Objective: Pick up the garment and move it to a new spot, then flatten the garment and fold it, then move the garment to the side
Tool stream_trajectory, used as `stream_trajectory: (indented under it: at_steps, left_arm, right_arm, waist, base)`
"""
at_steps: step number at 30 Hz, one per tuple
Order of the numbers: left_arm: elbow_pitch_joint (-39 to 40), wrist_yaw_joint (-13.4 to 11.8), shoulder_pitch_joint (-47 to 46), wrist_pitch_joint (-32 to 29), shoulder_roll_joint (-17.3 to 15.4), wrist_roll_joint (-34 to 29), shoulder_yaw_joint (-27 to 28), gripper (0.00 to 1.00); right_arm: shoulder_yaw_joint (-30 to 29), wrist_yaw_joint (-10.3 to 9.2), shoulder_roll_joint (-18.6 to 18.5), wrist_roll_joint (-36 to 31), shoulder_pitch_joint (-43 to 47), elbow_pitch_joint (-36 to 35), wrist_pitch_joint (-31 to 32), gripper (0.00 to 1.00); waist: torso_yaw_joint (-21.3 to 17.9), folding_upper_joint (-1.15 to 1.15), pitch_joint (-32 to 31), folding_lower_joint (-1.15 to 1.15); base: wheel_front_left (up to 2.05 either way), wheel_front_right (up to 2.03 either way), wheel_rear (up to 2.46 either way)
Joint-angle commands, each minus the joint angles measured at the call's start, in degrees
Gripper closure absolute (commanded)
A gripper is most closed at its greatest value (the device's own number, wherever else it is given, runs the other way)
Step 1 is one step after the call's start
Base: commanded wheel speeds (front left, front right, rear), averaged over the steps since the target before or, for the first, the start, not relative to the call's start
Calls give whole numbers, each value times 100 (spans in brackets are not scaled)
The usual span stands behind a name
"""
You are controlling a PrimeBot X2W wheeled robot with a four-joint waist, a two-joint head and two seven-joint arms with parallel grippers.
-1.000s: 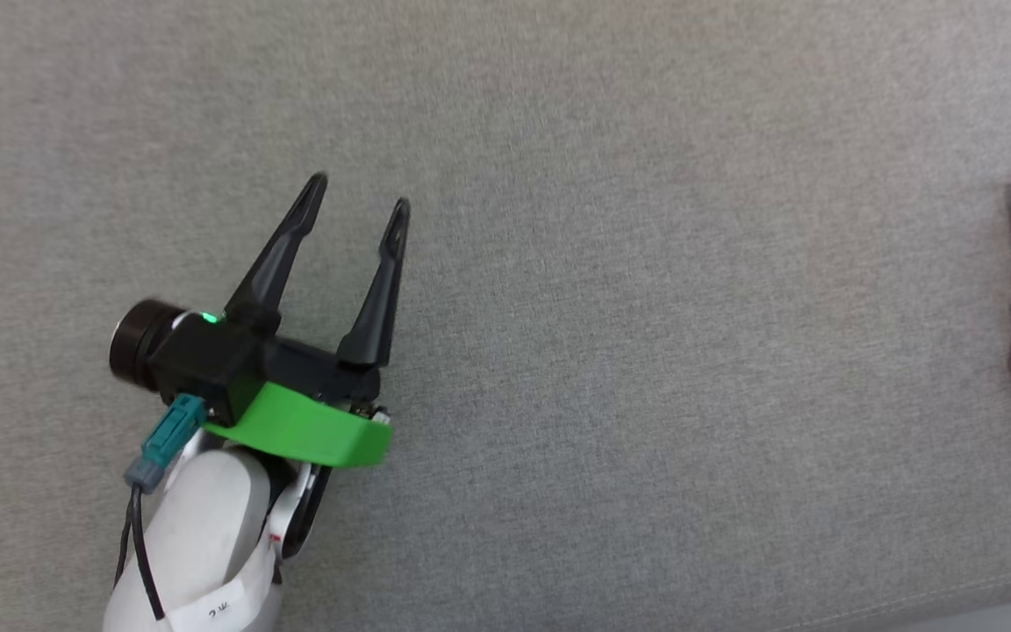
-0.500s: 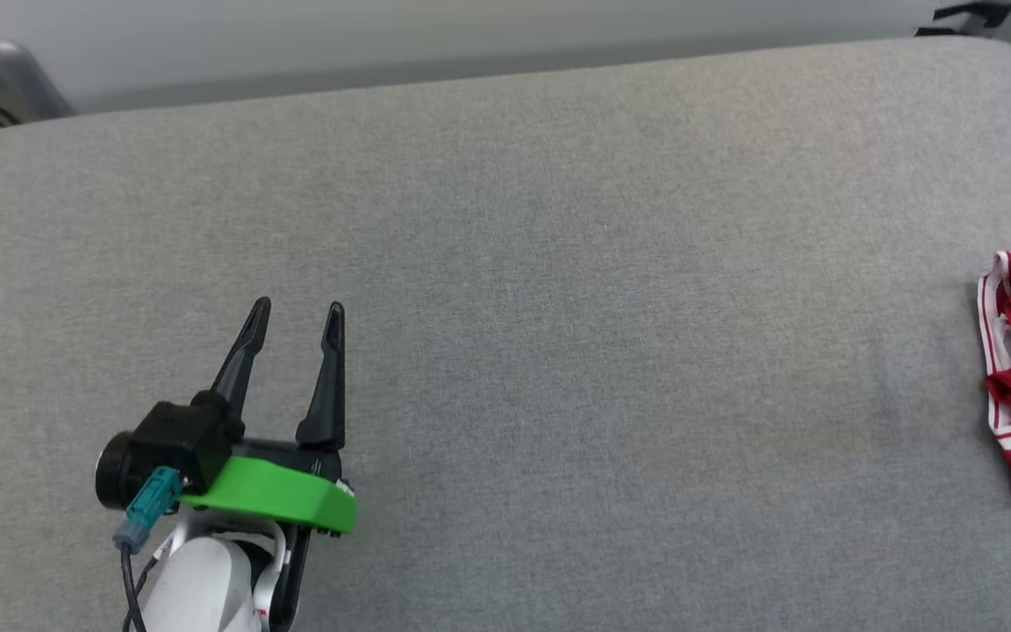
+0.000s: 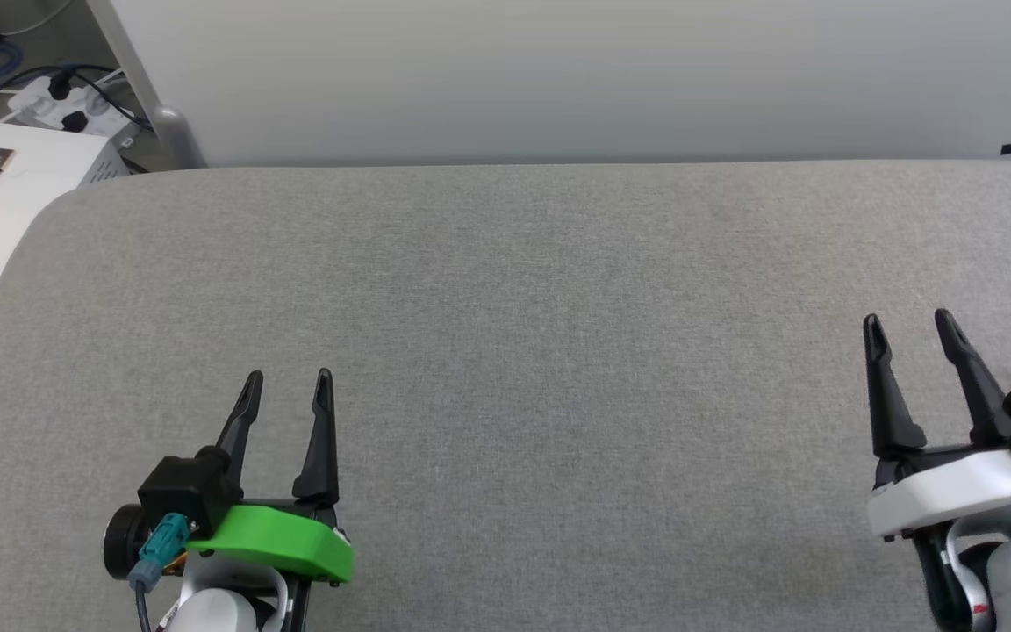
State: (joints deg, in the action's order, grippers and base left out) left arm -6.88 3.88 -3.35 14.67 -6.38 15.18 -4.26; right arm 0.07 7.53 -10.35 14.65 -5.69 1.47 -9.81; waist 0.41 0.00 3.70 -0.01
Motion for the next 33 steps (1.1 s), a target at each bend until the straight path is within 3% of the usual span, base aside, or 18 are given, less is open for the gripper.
stream_trajectory:
  at_steps: [1, 10, 33]
  left_arm:
    - [-39, 51, 99, 32, 37, -107, 28, 0]
    - [-53, 211, 121, 32, 149, -237, 217, 0]
    - [-44, 344, 133, 32, 298, -431, 326, 0]
  right_arm:
    - [-25, -4, 152, -38, 135, -6, -103, 0]
    - [20, -4, 561, -157, 351, 187, -323, 0]
    - [40, -4, 646, -165, 265, 307, -308, 0]
  waist:
    - [161, 0, -156, 1]
    - [205, 0, -161, 1]
    - [162, 0, -192, 1]
  base:
    - [0, 0, 0]
    - [0, 0, 0]
    - [0, 0, 0]
